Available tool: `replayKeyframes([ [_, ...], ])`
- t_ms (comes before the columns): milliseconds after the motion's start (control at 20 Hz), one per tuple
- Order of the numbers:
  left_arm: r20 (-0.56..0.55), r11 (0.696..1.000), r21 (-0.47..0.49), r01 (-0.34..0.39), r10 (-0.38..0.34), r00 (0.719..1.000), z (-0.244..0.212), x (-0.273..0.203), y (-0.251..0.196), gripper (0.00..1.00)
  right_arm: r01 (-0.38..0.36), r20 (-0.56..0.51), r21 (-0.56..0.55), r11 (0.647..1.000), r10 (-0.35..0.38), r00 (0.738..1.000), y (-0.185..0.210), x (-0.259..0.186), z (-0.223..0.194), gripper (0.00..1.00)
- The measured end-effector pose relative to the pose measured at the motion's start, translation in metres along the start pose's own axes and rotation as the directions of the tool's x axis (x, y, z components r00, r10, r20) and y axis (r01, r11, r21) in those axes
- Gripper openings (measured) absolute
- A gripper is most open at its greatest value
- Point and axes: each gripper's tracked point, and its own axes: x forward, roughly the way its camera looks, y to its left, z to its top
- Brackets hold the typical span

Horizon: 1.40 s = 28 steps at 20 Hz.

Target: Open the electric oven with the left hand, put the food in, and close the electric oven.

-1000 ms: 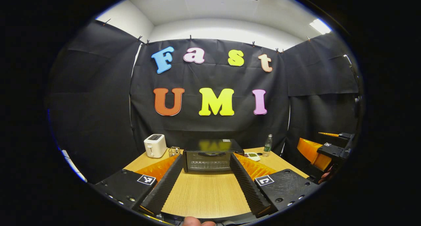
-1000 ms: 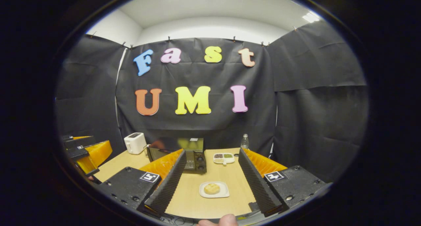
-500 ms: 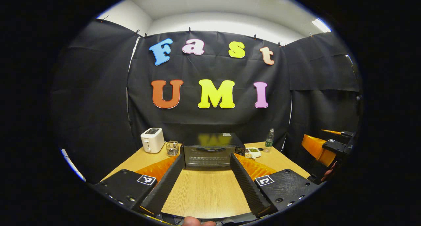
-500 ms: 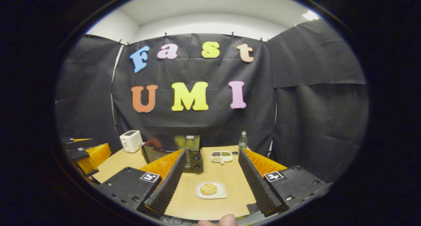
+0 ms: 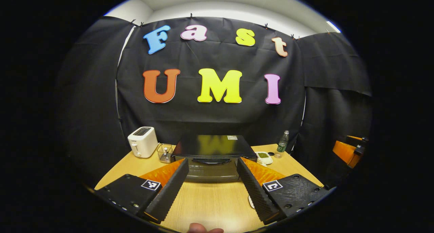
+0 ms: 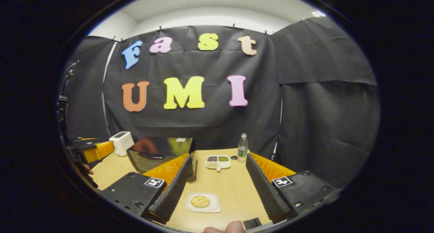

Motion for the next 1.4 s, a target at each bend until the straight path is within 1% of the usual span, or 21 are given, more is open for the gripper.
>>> replayKeyframes([
  [200,-0.036,1.000,0.010,-0.009,0.010,0.999,-0.009,0.077,0.003,0.94,0.020,-0.025,-0.013,1.000,-0.021,0.999,-0.022,0.041,-0.004,0.99],
  [350,-0.061,1.000,0.013,-0.009,0.009,0.998,-0.026,0.130,0.001,0.94,0.022,-0.062,-0.025,0.999,-0.023,0.998,-0.032,0.069,-0.014,0.98],
  [550,-0.115,0.998,0.032,-0.050,0.054,0.992,-0.056,0.176,0.012,0.94,0.005,-0.122,-0.031,0.999,-0.009,0.993,-0.036,0.102,-0.031,0.99],
  [700,-0.135,0.997,0.043,-0.068,0.073,0.988,-0.072,0.190,0.015,0.95,-0.015,-0.133,-0.029,0.999,0.011,0.991,-0.035,0.120,-0.035,0.99],
  [750,-0.142,0.996,0.049,-0.075,0.081,0.987,-0.077,0.193,0.017,0.83,-0.025,-0.138,-0.029,0.999,0.021,0.990,-0.034,0.125,-0.037,0.98],
  [800,-0.151,0.996,0.052,-0.076,0.083,0.985,-0.082,0.195,0.018,0.94,-0.034,-0.148,-0.027,0.999,0.030,0.989,-0.033,0.130,-0.040,0.98],
  [900,-0.174,0.996,0.037,-0.077,0.082,0.981,-0.094,0.195,0.017,0.95,-0.055,-0.172,-0.020,0.998,0.051,0.984,-0.029,0.137,-0.046,0.98],
  [950,-0.158,0.997,0.026,-0.079,0.082,0.984,-0.089,0.198,0.016,0.96,-0.061,-0.178,-0.019,0.998,0.057,0.982,-0.027,0.139,-0.046,0.98],
  [1000,-0.171,0.996,0.022,-0.081,0.083,0.982,-0.092,0.200,0.017,0.96,-0.063,-0.177,-0.019,0.998,0.059,0.983,-0.026,0.140,-0.044,0.99],
  [1150,-0.175,0.997,0.030,-0.072,0.076,0.982,-0.096,0.195,0.015,0.97,-0.059,-0.161,-0.012,0.998,0.056,0.985,-0.022,0.136,-0.036,0.99],
  [1250,-0.164,0.996,0.062,-0.057,0.066,0.984,-0.096,0.192,0.016,0.97,-0.049,-0.149,-0.009,0.999,0.047,0.988,-0.020,0.128,-0.032,0.99],
  [1400,-0.178,0.998,0.039,-0.044,0.050,0.983,-0.101,0.179,0.015,0.98,-0.030,-0.136,-0.017,0.999,0.027,0.990,-0.020,0.114,-0.027,0.99],
])
